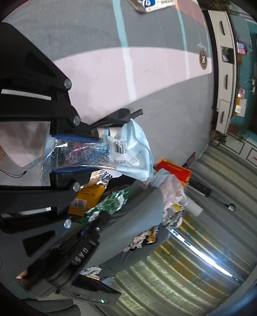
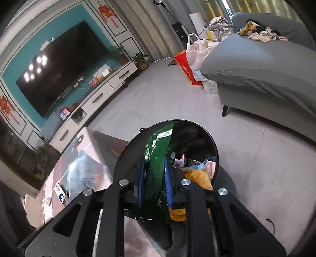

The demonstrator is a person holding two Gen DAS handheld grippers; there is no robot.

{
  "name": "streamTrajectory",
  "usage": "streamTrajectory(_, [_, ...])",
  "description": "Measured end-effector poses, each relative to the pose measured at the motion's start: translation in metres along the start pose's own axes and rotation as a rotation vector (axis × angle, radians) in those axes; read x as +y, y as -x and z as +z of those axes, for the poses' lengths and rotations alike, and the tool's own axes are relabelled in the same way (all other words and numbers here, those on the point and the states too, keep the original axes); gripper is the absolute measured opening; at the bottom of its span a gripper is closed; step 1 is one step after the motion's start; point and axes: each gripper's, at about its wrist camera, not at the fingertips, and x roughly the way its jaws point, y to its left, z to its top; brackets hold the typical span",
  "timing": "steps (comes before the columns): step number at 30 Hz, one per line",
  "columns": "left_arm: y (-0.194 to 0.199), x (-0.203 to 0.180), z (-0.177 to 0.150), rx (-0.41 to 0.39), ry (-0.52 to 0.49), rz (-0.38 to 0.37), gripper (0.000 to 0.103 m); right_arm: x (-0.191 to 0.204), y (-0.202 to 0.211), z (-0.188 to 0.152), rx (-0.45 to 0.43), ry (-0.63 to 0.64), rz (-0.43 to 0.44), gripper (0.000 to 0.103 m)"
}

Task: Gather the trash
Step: 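Carry the clear plastic bag and dark green bag over the black bin, then open both tools to drop the plastic bag and green bag into the bin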

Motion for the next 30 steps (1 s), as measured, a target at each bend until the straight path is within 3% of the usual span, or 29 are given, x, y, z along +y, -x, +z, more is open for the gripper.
streamTrajectory(7, [-0.032,-0.002,0.006,0.063,0.011,0.001,0.022,-0.010,-0.017,0.002,0.020,-0.072,0.036,0.018])
streamTrajectory(11, [-0.046,-0.005,0.007,0.083,0.004,0.010,0.023,-0.014,-0.028,-0.001,0.044,-0.082,-0.032,0.018])
streamTrajectory(17, [-0.057,-0.009,0.008,0.092,-0.016,0.029,0.029,-0.014,-0.029,0.000,0.035,-0.084,-0.037,0.018])
streamTrajectory(22, [-0.060,-0.015,0.010,0.090,-0.033,0.039,0.044,-0.014,-0.022,-0.001,0.014,-0.089,-0.026,0.020])
streamTrajectory(24, [-0.056,-0.016,0.010,0.074,-0.042,0.044,0.057,-0.016,-0.019,0.000,0.000,-0.085,-0.023,0.021])
streamTrajectory(28, [-0.046,-0.021,0.011,0.053,-0.064,0.048,0.073,-0.015,-0.007,0.001,-0.037,-0.096,0.002,0.040])
streamTrajectory(30, [-0.038,-0.023,0.012,0.031,-0.074,0.049,0.080,-0.016,-0.003,0.002,-0.052,-0.100,0.011,0.043])
